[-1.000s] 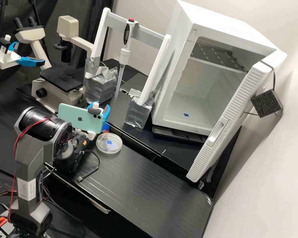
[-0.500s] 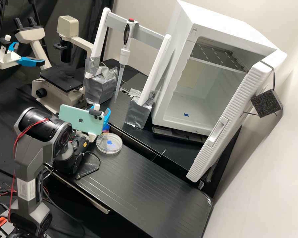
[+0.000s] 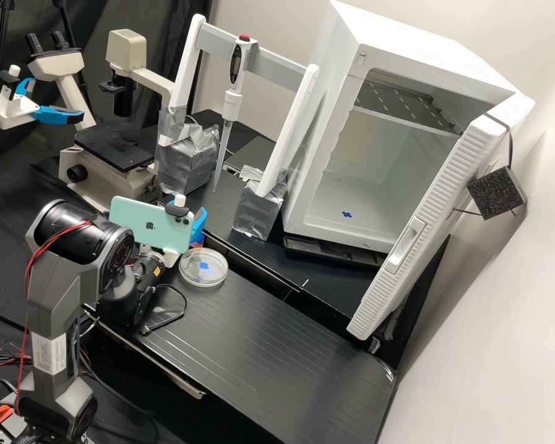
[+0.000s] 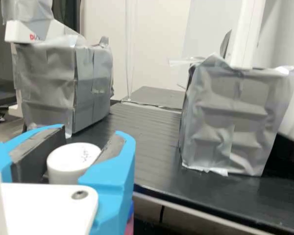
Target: Close the bottle
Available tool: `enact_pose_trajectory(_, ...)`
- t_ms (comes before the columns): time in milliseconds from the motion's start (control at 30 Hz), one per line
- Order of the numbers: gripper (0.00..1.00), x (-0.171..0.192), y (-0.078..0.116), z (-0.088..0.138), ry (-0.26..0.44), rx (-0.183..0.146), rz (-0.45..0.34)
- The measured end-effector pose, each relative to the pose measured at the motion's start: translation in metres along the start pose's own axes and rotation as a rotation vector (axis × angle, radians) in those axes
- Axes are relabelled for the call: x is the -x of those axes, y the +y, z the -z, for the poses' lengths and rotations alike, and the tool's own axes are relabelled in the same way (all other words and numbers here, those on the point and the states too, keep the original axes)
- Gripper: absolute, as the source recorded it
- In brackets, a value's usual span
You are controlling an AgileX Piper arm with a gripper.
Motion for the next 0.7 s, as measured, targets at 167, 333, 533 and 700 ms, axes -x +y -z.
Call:
enact_pose_trajectory(167, 1.00, 0.009, 0.005, 0.005, 0.015, 0.005, -0.015)
enact_pose_trajectory(333, 1.00, 0.028, 0.021, 0.006, 0.034, -0.019, -0.056)
enact_pose_trajectory(533, 1.00, 0.057, 0.044, 0.007, 0.049, -0.051, -0.156)
enact_pose_trajectory(700, 1.00, 0.074, 0.055, 0.005, 0.000, -0.073, -0.272)
